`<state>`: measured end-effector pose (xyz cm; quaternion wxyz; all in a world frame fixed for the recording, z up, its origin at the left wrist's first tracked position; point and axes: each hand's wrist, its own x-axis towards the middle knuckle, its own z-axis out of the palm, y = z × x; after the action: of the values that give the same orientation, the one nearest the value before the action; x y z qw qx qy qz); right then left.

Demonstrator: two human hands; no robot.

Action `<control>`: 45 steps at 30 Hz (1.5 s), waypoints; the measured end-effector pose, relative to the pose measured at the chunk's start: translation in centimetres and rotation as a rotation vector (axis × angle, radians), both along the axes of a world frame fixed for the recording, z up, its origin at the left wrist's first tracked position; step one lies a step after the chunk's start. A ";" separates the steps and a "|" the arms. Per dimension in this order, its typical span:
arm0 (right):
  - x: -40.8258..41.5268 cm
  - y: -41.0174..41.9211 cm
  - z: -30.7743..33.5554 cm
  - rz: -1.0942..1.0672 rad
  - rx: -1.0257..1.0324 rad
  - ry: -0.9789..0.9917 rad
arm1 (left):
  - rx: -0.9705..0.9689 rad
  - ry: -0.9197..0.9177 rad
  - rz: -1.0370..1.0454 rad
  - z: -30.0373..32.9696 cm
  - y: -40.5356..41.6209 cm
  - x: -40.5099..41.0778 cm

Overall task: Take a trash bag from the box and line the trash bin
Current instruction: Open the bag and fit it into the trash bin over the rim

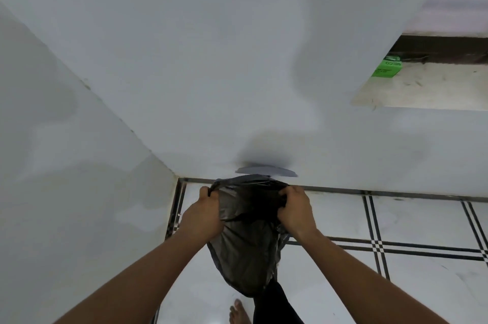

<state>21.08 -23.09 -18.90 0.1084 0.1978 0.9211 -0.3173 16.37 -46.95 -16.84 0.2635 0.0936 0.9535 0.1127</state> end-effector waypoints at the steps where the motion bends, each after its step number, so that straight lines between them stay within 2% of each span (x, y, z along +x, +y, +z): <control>1: -0.5 0.3 -1.2 -0.028 -0.022 -0.004 | -0.012 -0.008 0.004 -0.9 0.3 -0.3; 4: -2.3 1.0 -5.2 -0.097 -0.086 -0.051 | -0.034 -0.046 0.031 -4.1 1.2 -1.0; 9: -5.5 1.7 -13.5 -0.139 -0.226 -0.120 | -0.046 0.019 0.139 -11.4 2.5 -2.0; 12: -7.5 1.6 -18.7 -0.192 -0.250 -0.098 | -0.020 0.022 0.217 -16.6 2.7 -3.1; 16: -9.7 1.6 -25.5 -0.227 -0.258 -0.149 | -0.055 0.048 0.190 -24.5 2.7 -3.8; 19: -10.8 2.0 -31.7 -0.178 -0.205 -0.229 | -0.056 0.062 0.135 -30.1 2.9 -4.9; 24: -11.2 3.3 -39.5 0.064 0.019 -0.306 | -0.020 0.009 0.007 -36.5 4.4 -6.7; 29: -11.5 4.9 -42.0 0.118 0.173 -0.170 | 0.038 -0.001 -0.082 -39.4 6.9 -9.0; 36: -10.5 6.8 -41.8 0.213 0.216 -0.058 | 0.015 0.128 -0.193 -41.5 7.6 -11.1; 39: -10.4 8.3 -42.2 0.145 0.294 -0.212 | 0.019 -0.040 -0.274 -42.8 7.9 -11.9; 41: -10.6 9.4 -42.6 0.024 0.200 -0.243 | 0.029 -0.280 -0.281 -43.5 8.1 -12.4; 42: -10.6 9.8 -42.8 -0.008 0.136 -0.236 | 0.065 -0.316 -0.274 -43.6 8.1 -12.5; 43: -10.5 9.9 -42.9 -0.016 0.091 -0.219 | 0.104 -0.276 -0.272 -43.6 8.1 -12.7; 45: -10.0 9.9 -43.2 -0.050 0.063 -0.139 | 0.158 -0.076 -0.260 -43.8 7.9 -12.9</control>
<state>11.13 -13.20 -62.05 0.1578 0.2456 0.9156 -0.2763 3.43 -39.03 -60.61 0.3036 0.2322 0.9109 0.1557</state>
